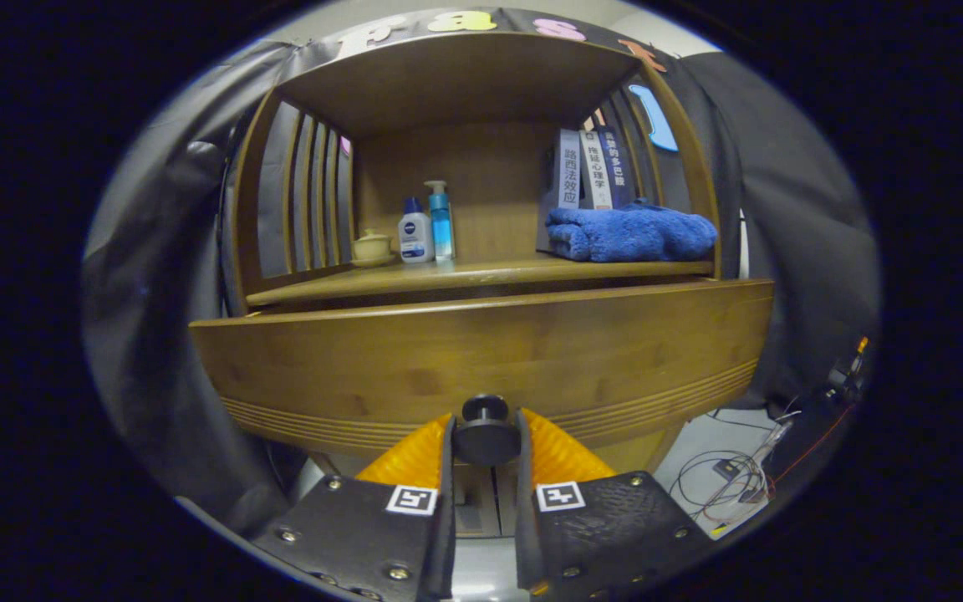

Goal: Pull open the drawer, take out the items inside it, and place them on the countertop above the cabinet.

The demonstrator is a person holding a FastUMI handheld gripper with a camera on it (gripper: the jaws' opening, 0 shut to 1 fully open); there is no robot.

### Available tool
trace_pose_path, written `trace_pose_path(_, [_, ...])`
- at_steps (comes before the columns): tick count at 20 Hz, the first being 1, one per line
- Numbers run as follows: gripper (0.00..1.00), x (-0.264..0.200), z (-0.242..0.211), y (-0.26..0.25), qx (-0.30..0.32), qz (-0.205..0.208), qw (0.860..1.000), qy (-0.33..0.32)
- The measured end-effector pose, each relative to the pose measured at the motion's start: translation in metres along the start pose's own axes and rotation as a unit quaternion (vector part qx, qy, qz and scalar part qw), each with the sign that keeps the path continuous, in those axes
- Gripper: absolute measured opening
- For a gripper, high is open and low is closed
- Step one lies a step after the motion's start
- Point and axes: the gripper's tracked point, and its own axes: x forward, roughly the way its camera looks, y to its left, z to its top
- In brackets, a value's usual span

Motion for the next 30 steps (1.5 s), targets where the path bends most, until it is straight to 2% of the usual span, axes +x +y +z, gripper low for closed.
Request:
trace_pose_path(5, [0.29,-0.044,-0.009,-0.005,0.002,0.005,1.0,0.006])
trace_pose_path(10, [0.29,-0.059,-0.022,-0.006,-0.001,0.009,1.0,0.022])
trace_pose_path(13, [0.36,-0.061,-0.021,-0.006,0.001,0.02,0.999,0.032])
trace_pose_path(15, [0.44,-0.076,-0.007,-0.006,0.0,0.021,1.0,0.02])
trace_pose_path(19, [0.45,-0.09,0.041,-0.009,-0.015,0.025,1.0,-0.003])
trace_pose_path(22, [0.44,-0.072,0.087,-0.005,-0.029,0.046,0.999,0.003])
trace_pose_path(24, [0.45,-0.049,0.109,-0.004,-0.044,0.055,0.997,0.024])
trace_pose_path(26, [0.45,-0.023,0.11,-0.005,-0.061,0.062,0.993,0.078])
trace_pose_path(30, [0.45,0.022,0.089,-0.006,-0.104,0.071,0.971,0.205])
